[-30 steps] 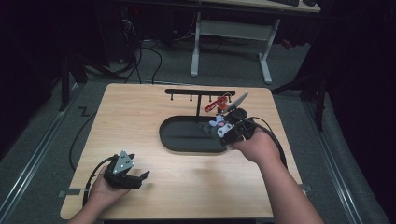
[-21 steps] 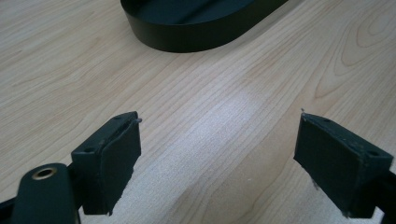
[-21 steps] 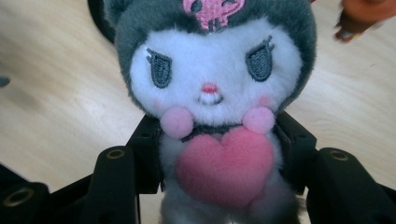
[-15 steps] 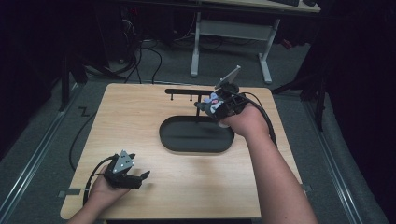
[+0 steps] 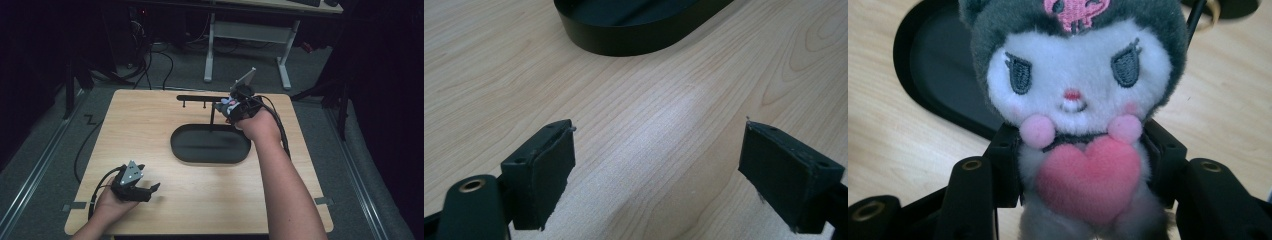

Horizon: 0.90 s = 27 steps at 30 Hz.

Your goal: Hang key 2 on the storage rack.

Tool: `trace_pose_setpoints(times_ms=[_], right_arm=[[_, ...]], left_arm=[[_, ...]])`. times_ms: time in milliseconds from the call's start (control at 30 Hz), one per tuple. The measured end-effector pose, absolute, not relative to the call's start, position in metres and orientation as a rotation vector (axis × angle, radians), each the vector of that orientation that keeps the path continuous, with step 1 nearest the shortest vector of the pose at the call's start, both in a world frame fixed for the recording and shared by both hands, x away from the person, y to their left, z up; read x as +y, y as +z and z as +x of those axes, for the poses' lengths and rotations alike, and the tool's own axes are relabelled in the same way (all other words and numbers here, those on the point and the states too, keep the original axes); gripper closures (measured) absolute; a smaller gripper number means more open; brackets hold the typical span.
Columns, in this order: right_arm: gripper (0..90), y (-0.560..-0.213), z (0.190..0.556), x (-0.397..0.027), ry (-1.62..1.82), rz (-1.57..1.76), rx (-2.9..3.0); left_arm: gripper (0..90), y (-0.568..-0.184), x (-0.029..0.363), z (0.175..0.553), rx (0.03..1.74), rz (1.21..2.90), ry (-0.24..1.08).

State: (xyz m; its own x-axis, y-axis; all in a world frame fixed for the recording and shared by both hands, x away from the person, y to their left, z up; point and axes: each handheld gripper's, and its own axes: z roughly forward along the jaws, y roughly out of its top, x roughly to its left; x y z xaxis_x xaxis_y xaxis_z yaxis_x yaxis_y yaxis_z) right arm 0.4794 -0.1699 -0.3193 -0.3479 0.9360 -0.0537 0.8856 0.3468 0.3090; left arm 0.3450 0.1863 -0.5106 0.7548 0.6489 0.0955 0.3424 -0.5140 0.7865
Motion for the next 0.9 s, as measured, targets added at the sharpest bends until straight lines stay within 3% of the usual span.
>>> trace_pose_setpoints(times_ms=[700,800,900], right_arm=[[44.3,-0.386,0.477,-0.184,0.356,1.719,2.437],[40.6,-0.389,0.479,-0.183,0.361,1.714,2.419],[30.9,-0.392,0.48,-0.181,0.374,1.703,2.397]], left_arm=[[15.6,-0.514,0.18,0.345,0.721,2.184,0.476],[15.5,-0.513,0.18,0.345,0.719,2.184,0.476],[15.6,-0.514,0.18,0.345,0.72,2.185,0.472]])
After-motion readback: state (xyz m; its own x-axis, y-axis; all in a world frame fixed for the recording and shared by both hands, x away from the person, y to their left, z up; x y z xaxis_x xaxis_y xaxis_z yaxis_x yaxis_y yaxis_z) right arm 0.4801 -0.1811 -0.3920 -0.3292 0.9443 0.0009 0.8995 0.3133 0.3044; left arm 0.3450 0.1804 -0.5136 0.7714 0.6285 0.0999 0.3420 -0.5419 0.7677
